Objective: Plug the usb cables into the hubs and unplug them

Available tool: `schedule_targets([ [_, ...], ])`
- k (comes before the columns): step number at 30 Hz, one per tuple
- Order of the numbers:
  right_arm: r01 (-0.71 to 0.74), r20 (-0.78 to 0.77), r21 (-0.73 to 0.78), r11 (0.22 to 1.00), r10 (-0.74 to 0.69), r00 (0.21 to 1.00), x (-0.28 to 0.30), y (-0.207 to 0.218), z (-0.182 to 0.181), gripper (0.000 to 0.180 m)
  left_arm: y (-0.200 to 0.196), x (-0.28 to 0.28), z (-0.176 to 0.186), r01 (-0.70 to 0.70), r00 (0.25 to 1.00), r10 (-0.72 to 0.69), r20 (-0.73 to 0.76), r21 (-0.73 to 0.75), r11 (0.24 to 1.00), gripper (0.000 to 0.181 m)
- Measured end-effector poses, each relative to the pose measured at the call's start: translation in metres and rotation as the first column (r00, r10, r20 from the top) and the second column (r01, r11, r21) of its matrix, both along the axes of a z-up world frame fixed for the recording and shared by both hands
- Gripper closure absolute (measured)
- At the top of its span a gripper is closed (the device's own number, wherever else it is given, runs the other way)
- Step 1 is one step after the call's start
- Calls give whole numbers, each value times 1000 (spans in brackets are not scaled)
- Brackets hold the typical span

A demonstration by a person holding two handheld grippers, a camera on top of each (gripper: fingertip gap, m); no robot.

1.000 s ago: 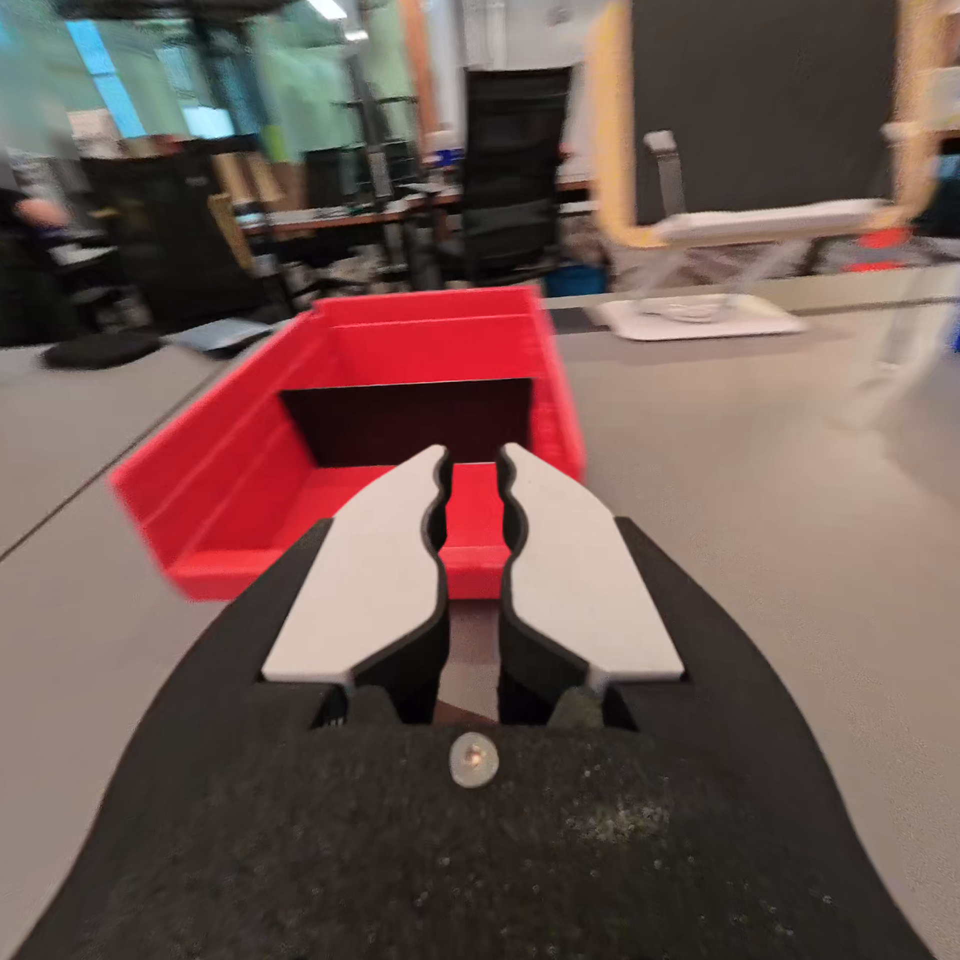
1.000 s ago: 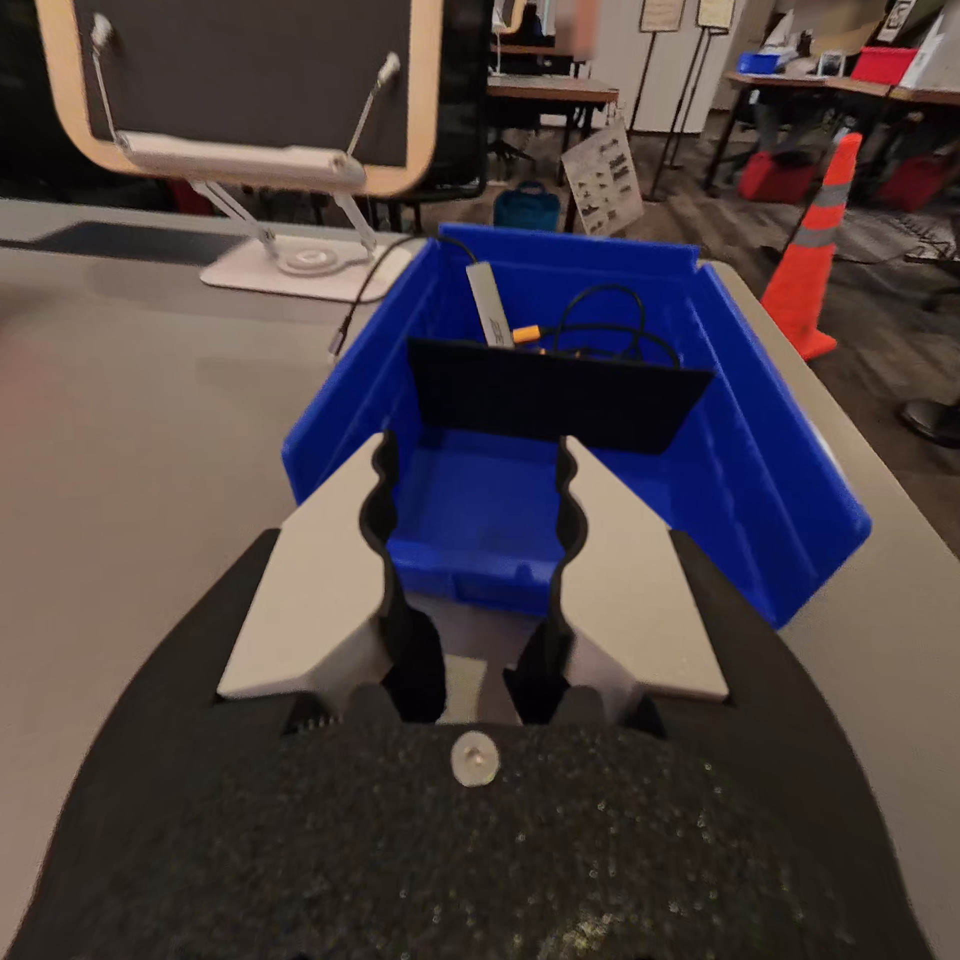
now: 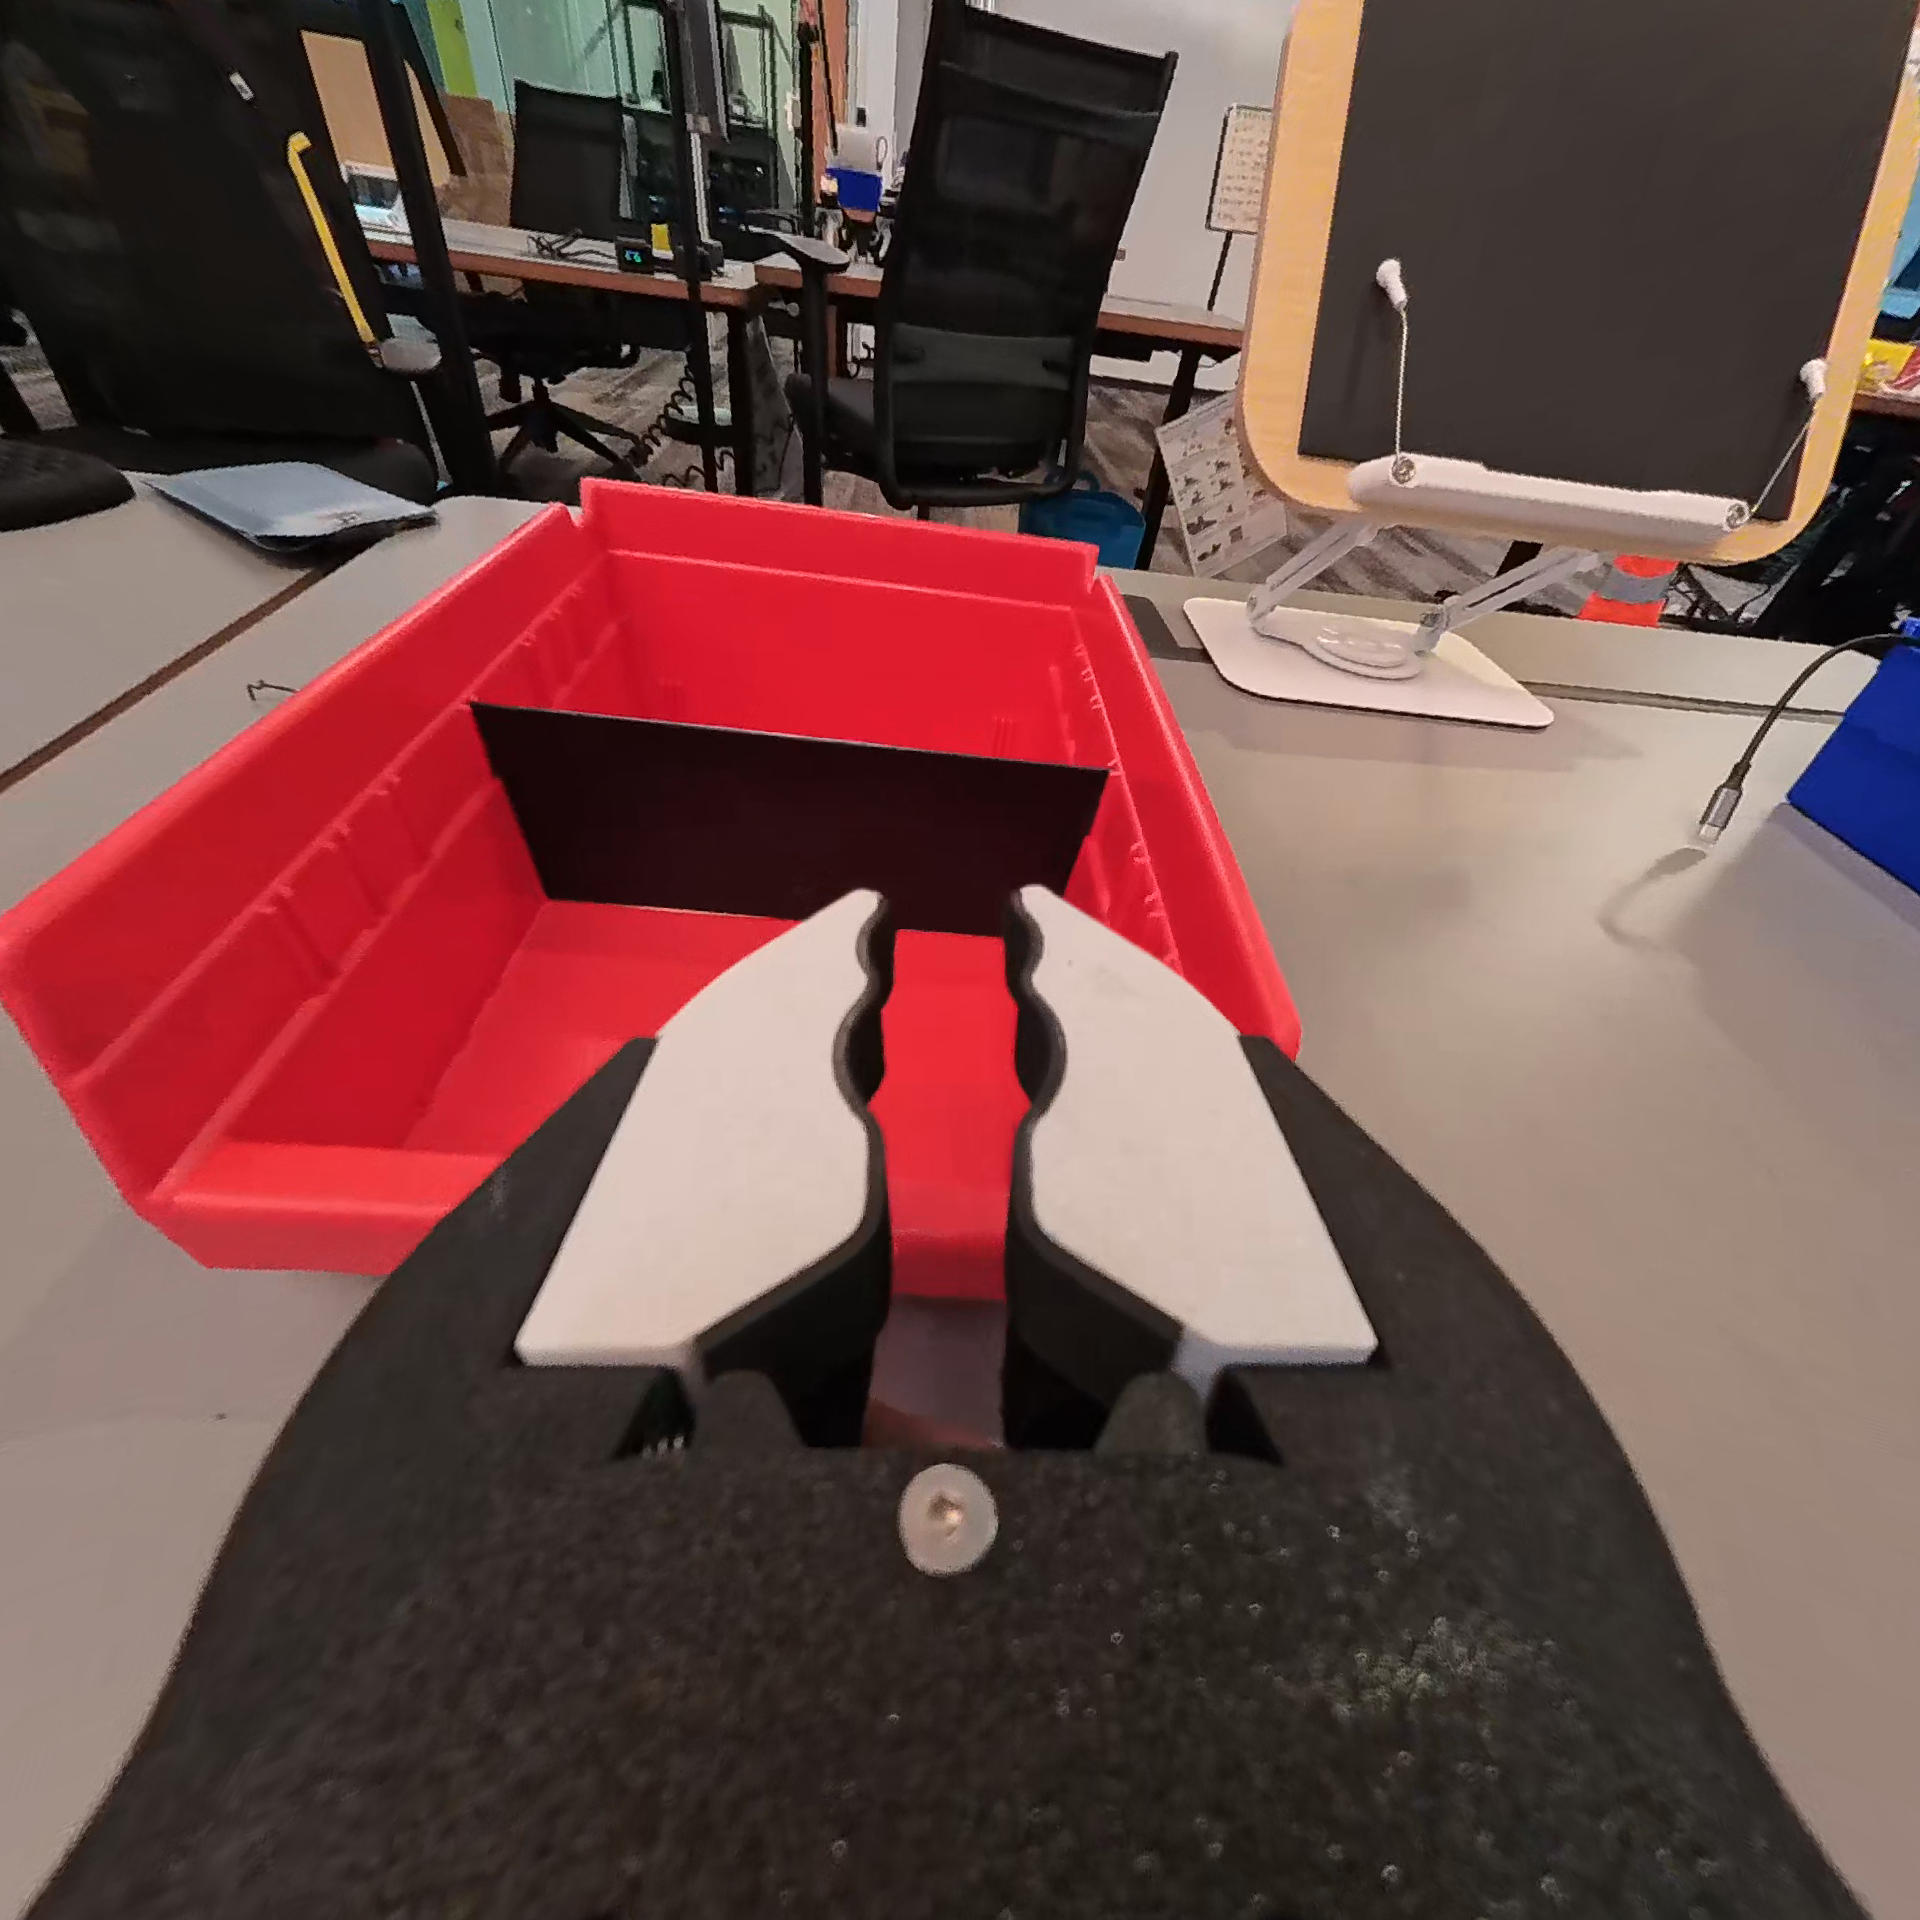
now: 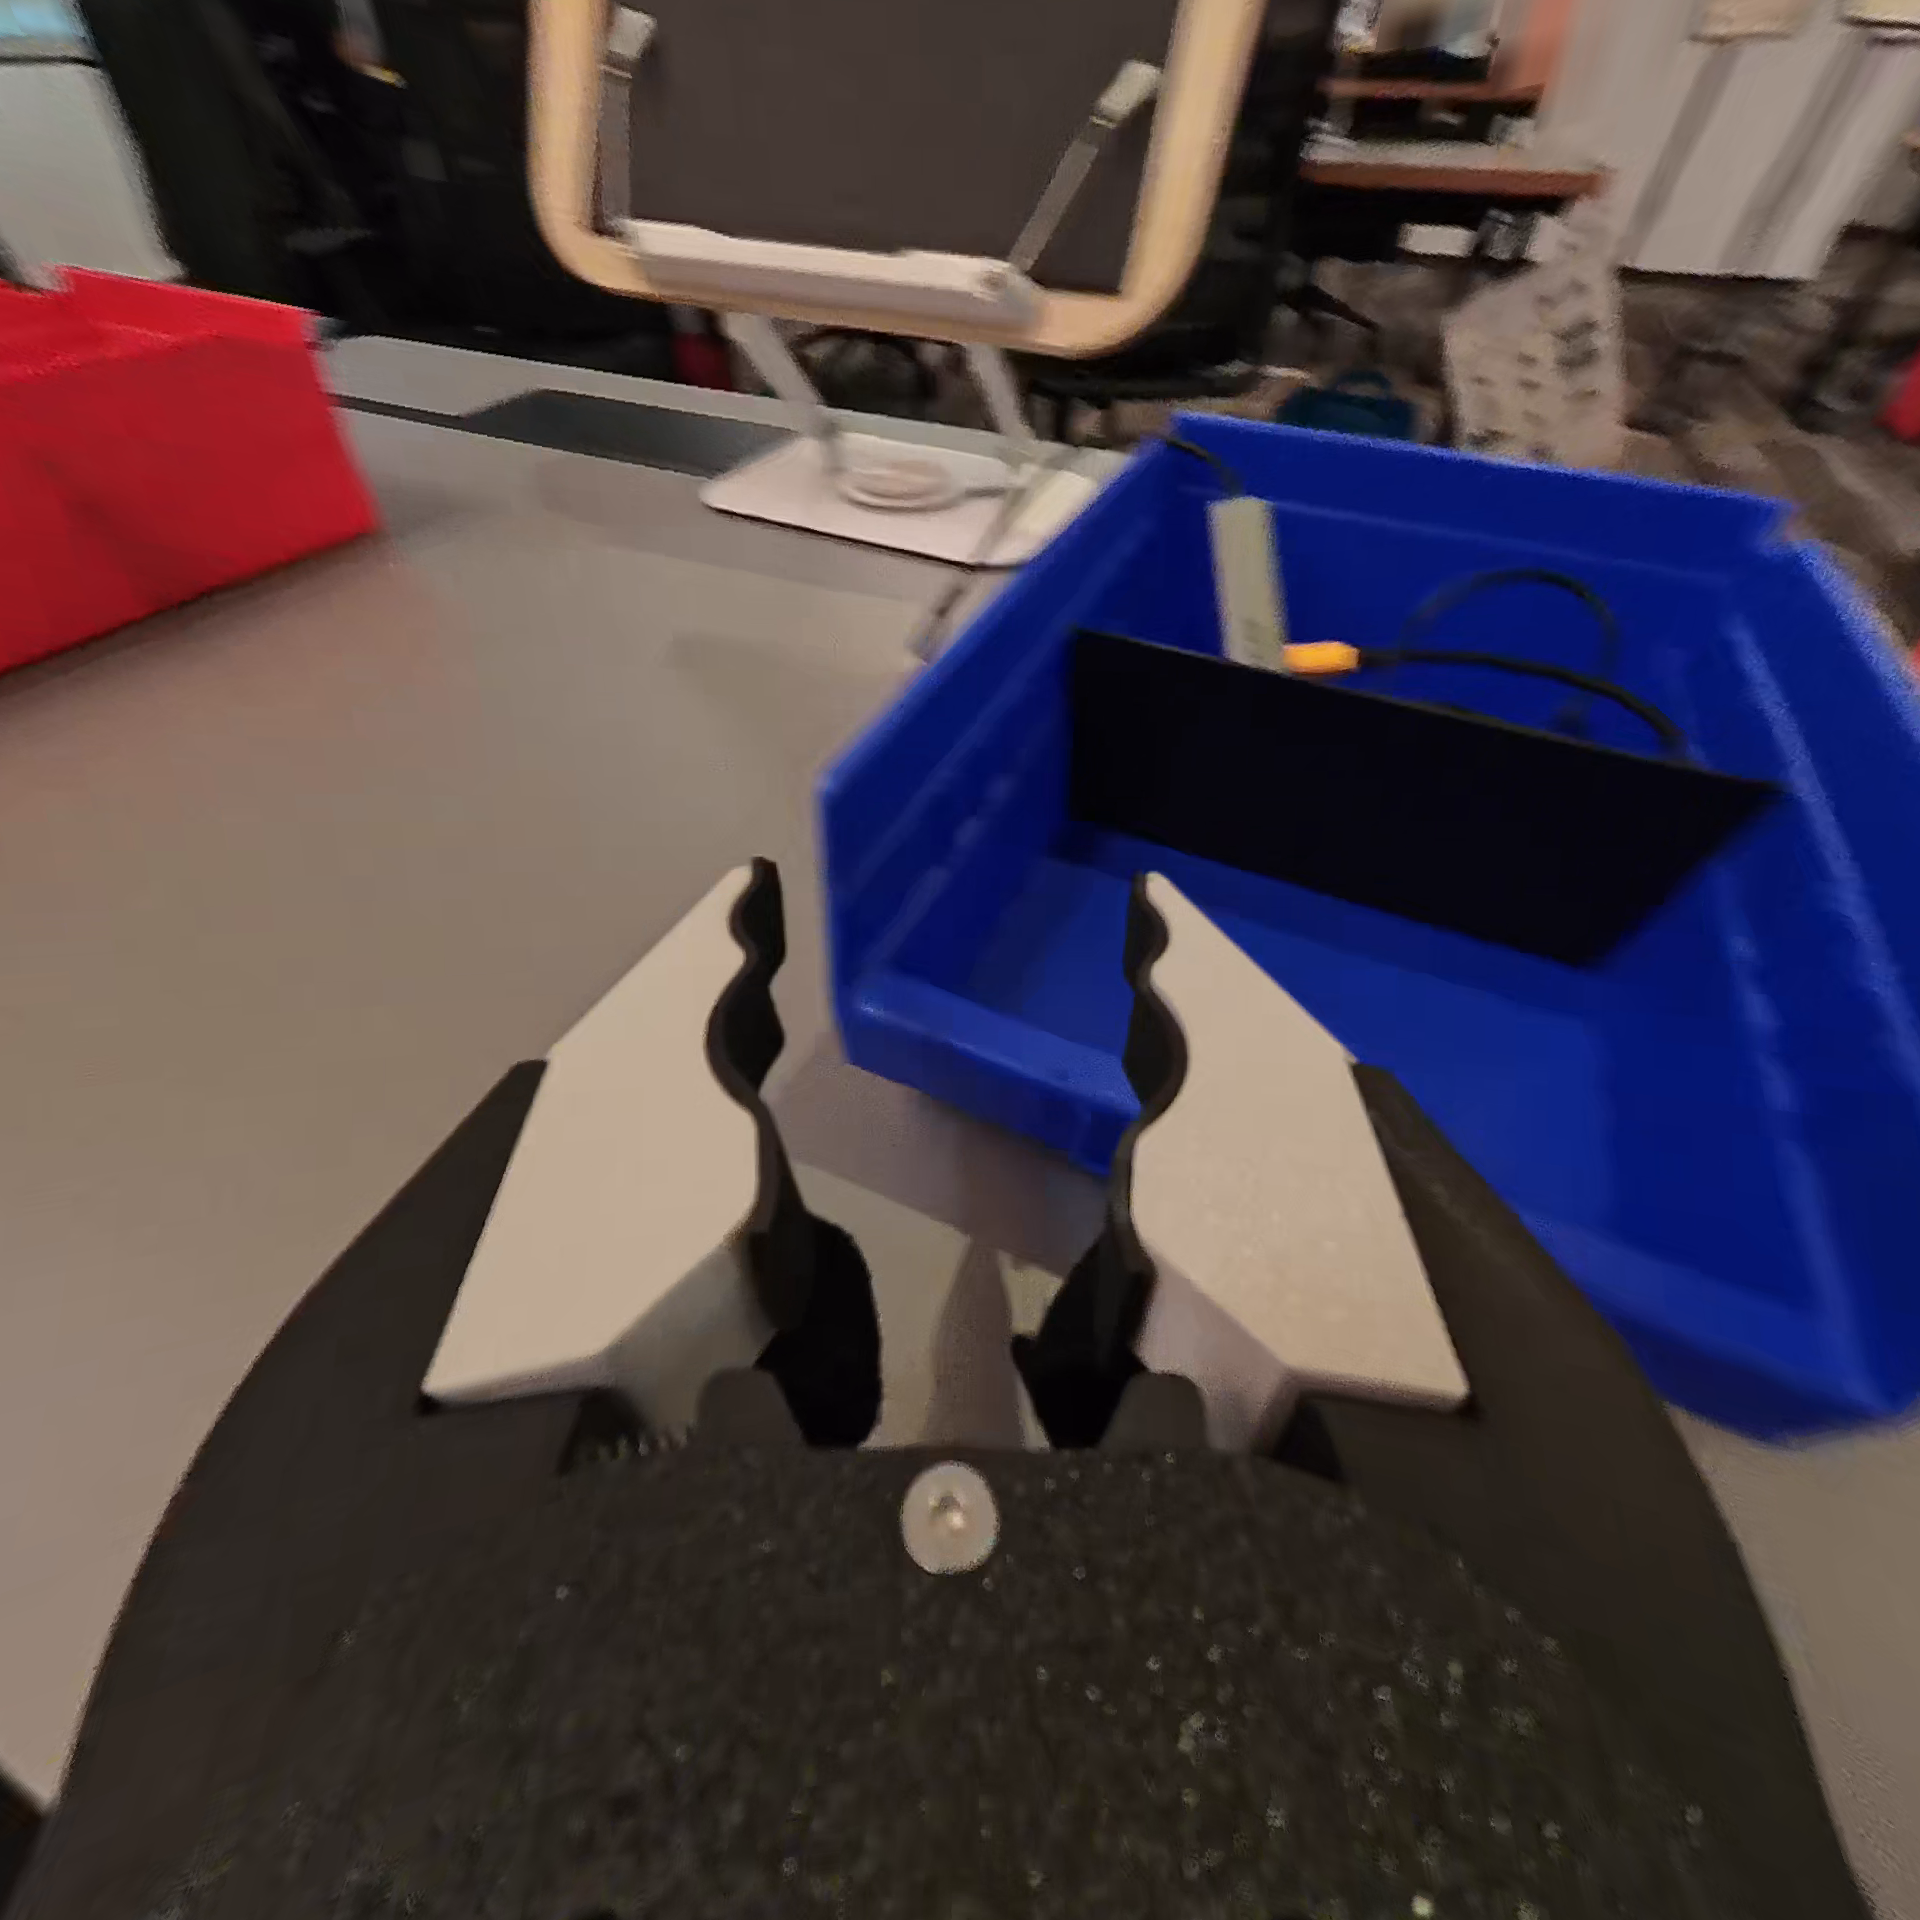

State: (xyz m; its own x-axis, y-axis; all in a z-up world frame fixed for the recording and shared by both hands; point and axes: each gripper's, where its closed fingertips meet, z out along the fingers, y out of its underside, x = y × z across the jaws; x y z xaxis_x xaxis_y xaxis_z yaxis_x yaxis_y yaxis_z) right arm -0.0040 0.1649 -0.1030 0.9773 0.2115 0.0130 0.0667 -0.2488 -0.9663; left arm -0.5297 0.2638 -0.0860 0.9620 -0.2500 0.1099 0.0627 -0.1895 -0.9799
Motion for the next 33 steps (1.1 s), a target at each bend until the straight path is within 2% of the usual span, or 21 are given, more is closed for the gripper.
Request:
schedule_targets([
  [4,-88,-25,-1,996,88,996,-38,10,-1,111,-7,-5,-5,8,999,-8,-34,-11,1000,161],
  [11,-123,-68,-44,991,120,990,-63,33,-9,107,-30,-27,-14,-3,995,-1,-104,-43,999,161],
  [15,-202,-178,-35,979,193,965,-80,32,-4,100,-44,-30,-7,-24,994,22,-107,-21,999,161],
  [18,-346,-248,-26,938,330,911,-108,19,-2,102,-53,-6,2,22,996,-21,-82,12,1000,161],
  [21,-497,-254,-52,866,470,846,-139,-3,-7,113,-62,50,5,158,986,-156,-67,23,987,161],
  [22,-501,-242,-63,863,473,847,-144,-6,-10,117,-65,74,6,217,974,-215,-70,24,976,161],
  [25,-440,-128,-60,896,431,893,-143,-12,-11,112,-81,156,3,411,910,-409,-70,13,912,158],
  [28,-289,9,-13,957,289,957,-114,-15,-3,113,-104,238,-7,572,818,-572,-59,-23,820,153],
  [30,-149,75,37,988,146,987,-83,-20,7,114,-114,285,-12,620,782,-621,-44,-41,783,150],
  [32,-29,93,111,993,19,996,-53,-32,25,125,-111,321,-16,604,794,-607,-38,-63,795,147],
  [33,43,76,178,983,-57,995,-36,-41,40,133,-110,338,-16,618,782,-621,-53,-64,783,138],
])
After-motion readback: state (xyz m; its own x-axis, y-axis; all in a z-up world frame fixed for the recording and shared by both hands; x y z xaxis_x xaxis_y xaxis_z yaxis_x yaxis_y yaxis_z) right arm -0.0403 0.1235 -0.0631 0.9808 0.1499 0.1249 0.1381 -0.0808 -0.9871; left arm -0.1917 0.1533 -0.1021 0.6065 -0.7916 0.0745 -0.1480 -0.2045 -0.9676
